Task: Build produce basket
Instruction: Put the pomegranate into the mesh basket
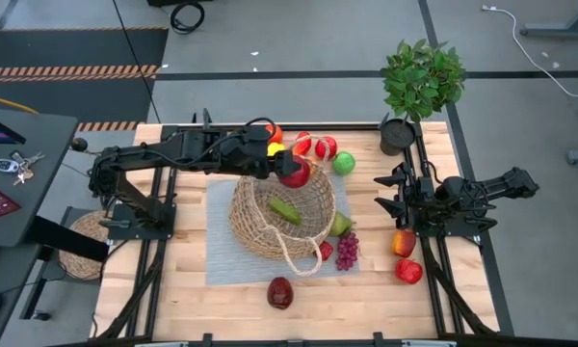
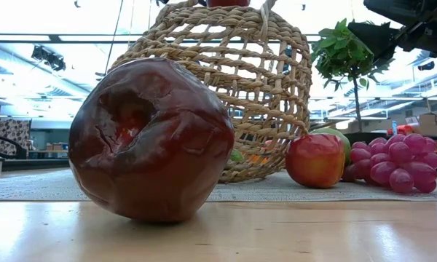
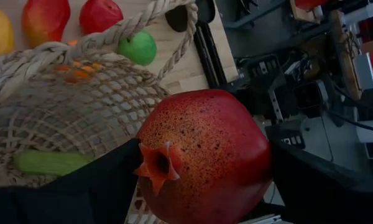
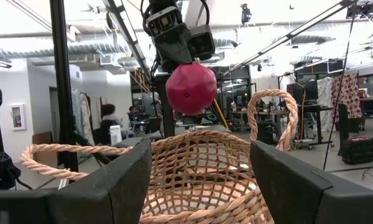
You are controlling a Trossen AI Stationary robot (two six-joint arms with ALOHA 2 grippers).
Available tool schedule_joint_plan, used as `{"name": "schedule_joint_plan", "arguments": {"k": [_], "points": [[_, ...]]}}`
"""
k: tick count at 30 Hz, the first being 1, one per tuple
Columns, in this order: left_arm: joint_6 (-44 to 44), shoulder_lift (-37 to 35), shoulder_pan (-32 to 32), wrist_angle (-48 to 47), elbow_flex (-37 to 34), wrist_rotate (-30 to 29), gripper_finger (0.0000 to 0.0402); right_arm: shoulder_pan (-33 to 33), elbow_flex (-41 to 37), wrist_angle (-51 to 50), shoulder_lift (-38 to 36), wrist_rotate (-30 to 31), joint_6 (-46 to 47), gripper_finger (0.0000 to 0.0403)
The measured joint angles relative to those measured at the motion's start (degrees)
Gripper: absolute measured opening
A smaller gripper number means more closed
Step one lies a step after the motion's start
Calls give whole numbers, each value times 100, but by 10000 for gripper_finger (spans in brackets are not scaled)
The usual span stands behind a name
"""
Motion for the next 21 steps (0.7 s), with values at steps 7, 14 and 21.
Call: {"name": "schedule_joint_plan", "arguments": {"k": [7, 14, 21], "points": [[65, 2, 1, 0, 0, -2, 332, 0, 0, 0, -2, 0, 2, 275], [69, 2, 2, -2, 0, -2, 332, 1, 0, 0, -1, 0, 2, 275], [126, 2, 2, -4, 0, -2, 332, 2, 0, 0, -2, -2, 2, 275]]}}
